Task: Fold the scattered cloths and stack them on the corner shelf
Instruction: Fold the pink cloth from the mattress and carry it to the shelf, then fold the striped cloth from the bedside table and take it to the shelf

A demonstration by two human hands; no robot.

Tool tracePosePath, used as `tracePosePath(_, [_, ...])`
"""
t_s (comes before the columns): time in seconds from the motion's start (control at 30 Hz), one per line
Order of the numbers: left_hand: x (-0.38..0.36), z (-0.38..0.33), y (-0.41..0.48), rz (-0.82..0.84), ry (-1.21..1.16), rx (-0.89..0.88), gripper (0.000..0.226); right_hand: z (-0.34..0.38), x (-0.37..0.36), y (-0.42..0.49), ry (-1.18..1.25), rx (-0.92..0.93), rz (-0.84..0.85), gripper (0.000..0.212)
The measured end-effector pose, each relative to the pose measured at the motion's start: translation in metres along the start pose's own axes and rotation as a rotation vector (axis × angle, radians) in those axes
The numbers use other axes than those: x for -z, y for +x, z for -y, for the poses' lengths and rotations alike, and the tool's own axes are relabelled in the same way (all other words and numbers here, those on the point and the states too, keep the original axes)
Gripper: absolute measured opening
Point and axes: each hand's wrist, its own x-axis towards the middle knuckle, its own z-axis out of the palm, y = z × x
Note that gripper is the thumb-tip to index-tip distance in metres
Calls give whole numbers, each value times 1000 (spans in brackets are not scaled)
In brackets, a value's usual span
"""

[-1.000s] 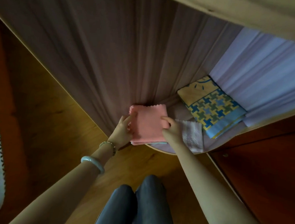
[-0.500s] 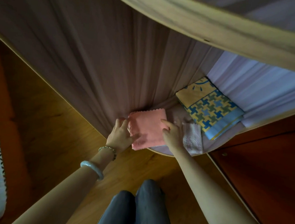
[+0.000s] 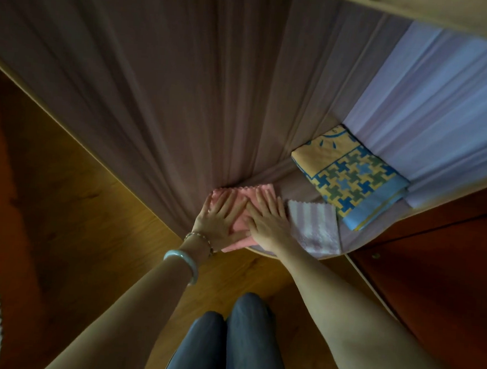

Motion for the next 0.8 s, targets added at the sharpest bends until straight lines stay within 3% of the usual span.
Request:
tracePosePath(0.07, [17, -3, -9, -21, -70, 44, 114, 4, 18, -9, 26, -28, 15, 61])
tracePosePath(0.17, [49, 1, -37, -89, -271, 86, 109, 11, 50, -31, 244, -104, -89, 66])
tracePosePath(0.3, [107, 4, -98, -211, -641, 110, 102, 29, 97, -82, 311, 61, -214, 50])
tracePosePath(0.47, [184, 1, -180, -416, -975, 79, 102, 98, 207, -156, 829, 66, -304, 61])
tracePosePath(0.63, [240, 6, -256, -651, -1150, 160, 101, 155, 285, -197, 1193, 231, -156, 69])
tracePosePath(0.8, [287, 12, -328, -959, -1149, 329, 96, 206, 339, -204, 1246, 475, -22, 79])
